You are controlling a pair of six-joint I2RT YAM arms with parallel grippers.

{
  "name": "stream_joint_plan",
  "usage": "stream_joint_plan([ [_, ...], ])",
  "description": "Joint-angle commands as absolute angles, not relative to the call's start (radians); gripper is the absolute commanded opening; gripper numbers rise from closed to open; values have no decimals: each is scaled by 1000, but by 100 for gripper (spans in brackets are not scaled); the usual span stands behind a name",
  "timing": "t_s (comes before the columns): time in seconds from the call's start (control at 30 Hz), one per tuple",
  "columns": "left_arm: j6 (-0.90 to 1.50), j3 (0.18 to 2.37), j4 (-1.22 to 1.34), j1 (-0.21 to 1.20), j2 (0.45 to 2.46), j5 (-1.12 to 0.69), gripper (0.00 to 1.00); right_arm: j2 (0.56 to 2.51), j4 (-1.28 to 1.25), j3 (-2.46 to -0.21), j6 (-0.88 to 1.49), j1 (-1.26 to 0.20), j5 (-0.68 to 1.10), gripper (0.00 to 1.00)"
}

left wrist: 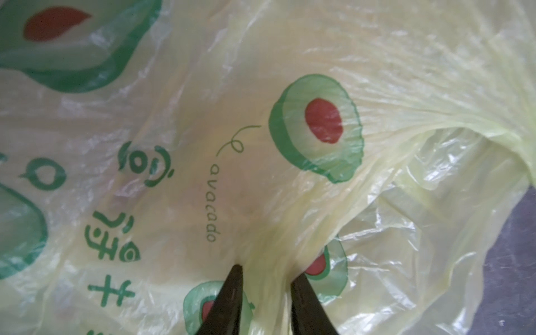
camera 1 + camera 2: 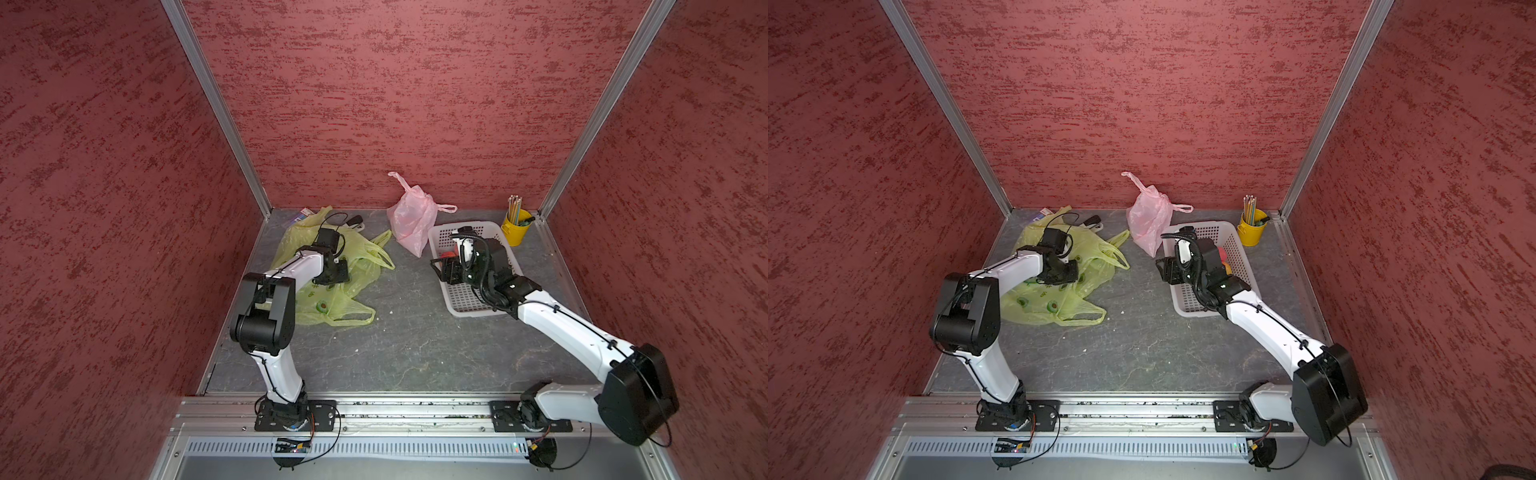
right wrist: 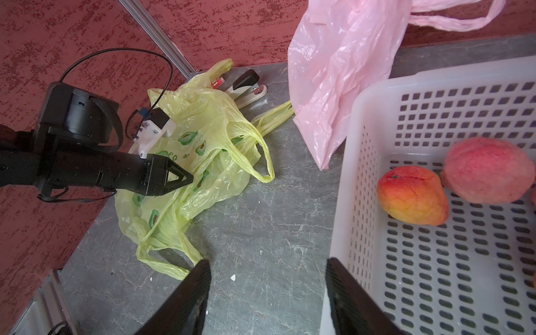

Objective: Place the peach into a plastic bag & tie a knot
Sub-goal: Pick up the plastic bag at the center of the board, then pick up the peach from the basket.

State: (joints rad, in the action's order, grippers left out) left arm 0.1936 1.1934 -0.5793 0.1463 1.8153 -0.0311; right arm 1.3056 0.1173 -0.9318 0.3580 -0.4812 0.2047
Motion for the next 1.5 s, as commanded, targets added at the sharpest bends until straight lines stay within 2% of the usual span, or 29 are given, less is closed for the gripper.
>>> stream_joint_plan([
  [0.0, 173, 1214, -586, 140, 1815, -59, 16, 1268, 113, -921, 344, -472, 180, 65],
  [0.13, 155, 1231, -657, 130, 1752, -70, 7, 1268, 153, -932, 342, -455, 143, 67],
  [0.27, 137, 1253, -760, 126, 1637, -84, 0, 1302, 220, -967, 353, -426, 60, 74],
  [0.47, 127, 1287, -906, 126, 1460, -161, 0, 1381, 256, -1001, 370, -360, -2, 79],
  [0.67, 171, 1364, -1030, 177, 1361, -327, 0, 1525, 259, -1041, 351, -311, -42, 81],
  [0.87, 307, 1347, -950, 225, 1318, -546, 0, 1655, 201, -1085, 354, -302, 30, 80],
  [1.07, 380, 1328, -862, 314, 1349, -589, 0, 1767, 144, -1152, 390, -288, 79, 81],
  [1.47, 515, 1229, -615, 334, 1373, -732, 0, 1939, 142, -1245, 410, -280, 63, 81],
])
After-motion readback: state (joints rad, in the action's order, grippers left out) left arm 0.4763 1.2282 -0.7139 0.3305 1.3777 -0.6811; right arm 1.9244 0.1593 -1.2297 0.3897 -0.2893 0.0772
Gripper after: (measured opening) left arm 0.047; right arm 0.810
